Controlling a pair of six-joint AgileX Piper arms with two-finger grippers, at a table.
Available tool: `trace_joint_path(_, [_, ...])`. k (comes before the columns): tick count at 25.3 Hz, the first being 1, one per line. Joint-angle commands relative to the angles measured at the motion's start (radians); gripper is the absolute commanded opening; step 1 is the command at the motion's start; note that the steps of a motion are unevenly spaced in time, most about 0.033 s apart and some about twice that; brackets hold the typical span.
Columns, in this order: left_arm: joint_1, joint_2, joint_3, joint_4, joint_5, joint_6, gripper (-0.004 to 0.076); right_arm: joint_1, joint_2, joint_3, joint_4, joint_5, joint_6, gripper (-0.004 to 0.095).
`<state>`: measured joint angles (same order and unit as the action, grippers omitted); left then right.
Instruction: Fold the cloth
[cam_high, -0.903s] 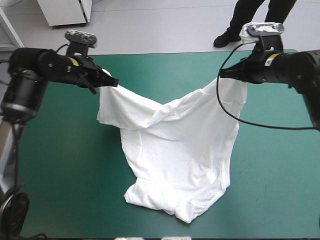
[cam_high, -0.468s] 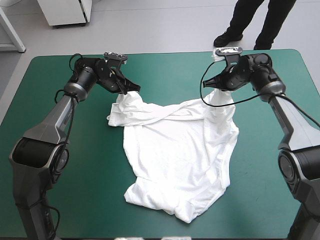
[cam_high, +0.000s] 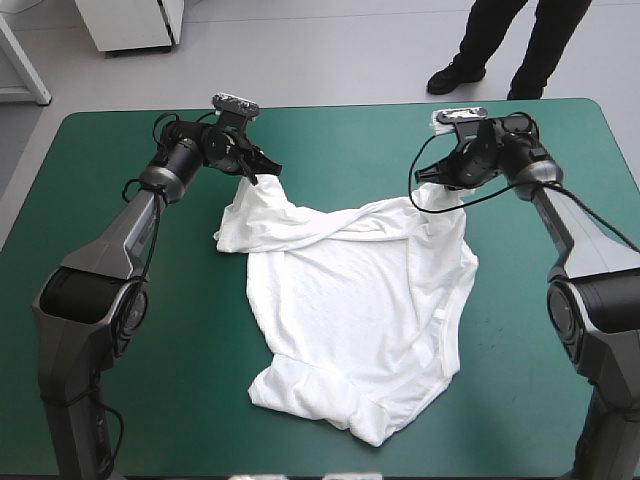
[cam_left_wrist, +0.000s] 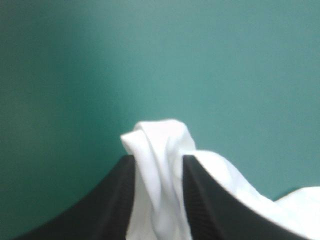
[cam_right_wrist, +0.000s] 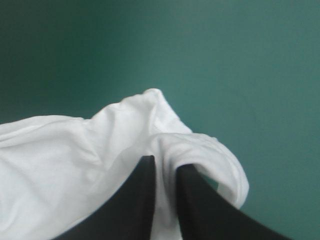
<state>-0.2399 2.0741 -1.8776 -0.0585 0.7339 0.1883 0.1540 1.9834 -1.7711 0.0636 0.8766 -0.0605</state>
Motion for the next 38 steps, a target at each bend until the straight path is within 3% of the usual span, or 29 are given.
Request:
trace_joint_path(1, [-0.005, -0.069, -0.047, -0.007, -0.014, 0.021, 0.049, -0.052, -0.06, -0.064, 0.039, 0.02, -0.025, 0.0484])
trace_joint_path(3, [-0.005, -0.082, -0.069, -0.001, 0.057, 0.021, 0.0586, -0.087, -0.069, -0.089, 0.094, 0.059, -0.028, 0.0669])
trace_joint_path(6, [-0.002, -0.137, -0.083, -0.001, 0.124, 0.021, 0.0603, -0.123, -0.112, -0.102, 0.177, 0.089, -0.088, 0.0776])
trace_joint_path(15, [-0.005, -0.426, -0.046, 0.005, 0.32, 0.041, 0.0602, -0.129, -0.377, -0.015, 0.27, 0.15, -0.124, 0.0765])
trace_joint_path(20, [-0.005, -0.69, 0.16, 0.007, 0.344, 0.07, 0.0602, 0.023, -0.682, 0.282, 0.164, 0.2, -0.05, 0.0765])
trace_joint_path(26, [-0.005, -0.868, 0.349, 0.052, 0.327, 0.068, 0.0602, 0.136, -0.796, 0.511, 0.161, 0.343, 0.061, 0.0765])
trace_joint_path(30, [-0.005, -0.939, 0.424, 0.052, 0.311, 0.068, 0.0602, 0.191, -0.806, 0.709, 0.173, 0.309, 0.131, 0.0765])
trace_joint_path(35, [-0.006, -0.942, 0.424, 0.047, 0.306, 0.068, 0.0602, 0.201, -0.788, 0.924, 0.161, 0.086, 0.193, 0.0749])
trace_joint_path(38, [-0.006, -0.942, 0.424, 0.044, 0.306, 0.067, 0.0602, 0.201, -0.731, 0.935, 0.152, 0.046, 0.18, 0.0684])
